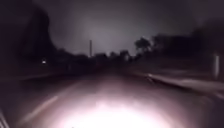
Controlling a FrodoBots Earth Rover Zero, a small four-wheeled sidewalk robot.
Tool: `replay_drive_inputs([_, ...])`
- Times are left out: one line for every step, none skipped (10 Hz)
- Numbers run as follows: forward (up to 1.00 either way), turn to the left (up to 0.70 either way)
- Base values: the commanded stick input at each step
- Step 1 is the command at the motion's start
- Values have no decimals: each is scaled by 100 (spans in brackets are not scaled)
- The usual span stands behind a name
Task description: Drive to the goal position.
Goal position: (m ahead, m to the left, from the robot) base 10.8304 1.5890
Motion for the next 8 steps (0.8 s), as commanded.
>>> replay_drive_inputs([70, 0])
replay_drive_inputs([70, 0])
replay_drive_inputs([70, 0])
replay_drive_inputs([70, 0])
replay_drive_inputs([70, 0])
replay_drive_inputs([70, 0])
replay_drive_inputs([70, 0])
replay_drive_inputs([70, 0])
